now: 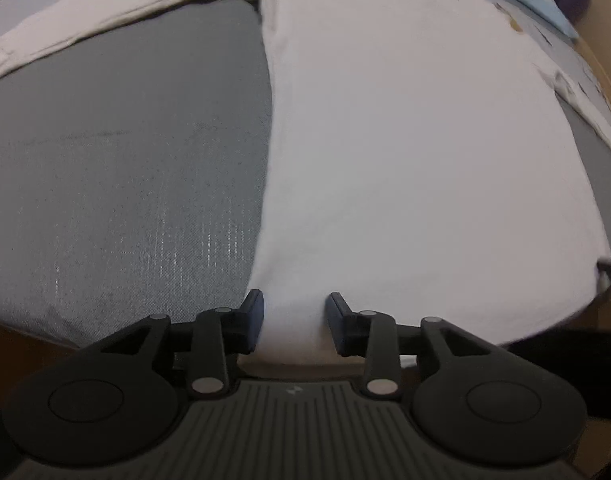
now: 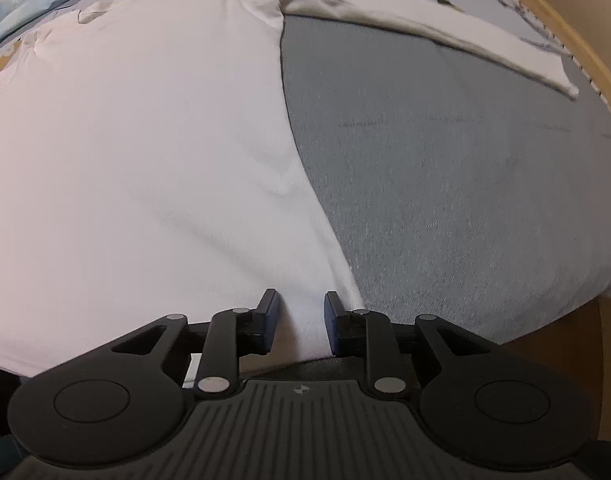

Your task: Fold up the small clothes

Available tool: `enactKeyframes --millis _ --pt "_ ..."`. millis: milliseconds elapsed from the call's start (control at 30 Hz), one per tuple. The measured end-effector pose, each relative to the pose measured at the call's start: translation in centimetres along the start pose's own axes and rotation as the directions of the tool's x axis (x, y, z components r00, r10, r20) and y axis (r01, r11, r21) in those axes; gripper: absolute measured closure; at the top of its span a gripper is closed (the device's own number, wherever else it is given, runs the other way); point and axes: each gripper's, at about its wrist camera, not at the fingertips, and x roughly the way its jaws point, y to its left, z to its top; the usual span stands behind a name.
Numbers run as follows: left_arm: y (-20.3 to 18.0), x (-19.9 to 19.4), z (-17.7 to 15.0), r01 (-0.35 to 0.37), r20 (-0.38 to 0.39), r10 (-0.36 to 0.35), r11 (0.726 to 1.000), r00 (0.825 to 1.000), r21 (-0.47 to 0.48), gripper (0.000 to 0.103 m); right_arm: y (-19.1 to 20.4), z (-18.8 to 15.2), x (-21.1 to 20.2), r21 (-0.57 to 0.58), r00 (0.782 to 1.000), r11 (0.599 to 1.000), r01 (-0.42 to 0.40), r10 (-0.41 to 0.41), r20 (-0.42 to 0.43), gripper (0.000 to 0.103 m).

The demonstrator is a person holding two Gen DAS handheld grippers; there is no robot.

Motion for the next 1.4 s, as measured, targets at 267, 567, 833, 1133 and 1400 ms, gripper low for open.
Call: enactKeyframes --millis 267,567,833,1133,1400 --pt "-3.2 -5.1 1.2 -0.016 0.271 0.006 0.999 0.963 0.034 0.035 1.4 1.0 -3.9 -0.011 0.962 0.999 -0.031 0.033 0.270 0.062" --pt "-6.0 -6.9 4.0 -0.134 0.440 0.115 0.991 0.891 0.012 0.034 4.5 4.5 -5.9 -0.080 0.924 0.994 0.080 -0.044 0.380 0.062" --pt "-5.0 -11.9 7.4 -0.153 0.586 0.124 0.988 0.801 0.000 0.033 9.6 8.2 -9.3 -0.134 0.906 0.991 -0.003 0.060 0.419 0.062" --pt "-4.3 -14.8 17.8 -0.207 0.711 0.040 0.967 0.702 0.150 0.016 13.0 14.6 -10.8 -0.144 0.884 0.989 -0.026 0.090 0.459 0.062" --pt "3.7 -6.0 21.4 -0.123 0.478 0.135 0.991 0.868 -0.056 0.031 16.2 20.5 -9.5 -0.202 0.856 0.974 -0.100 0.188 0.482 0.065"
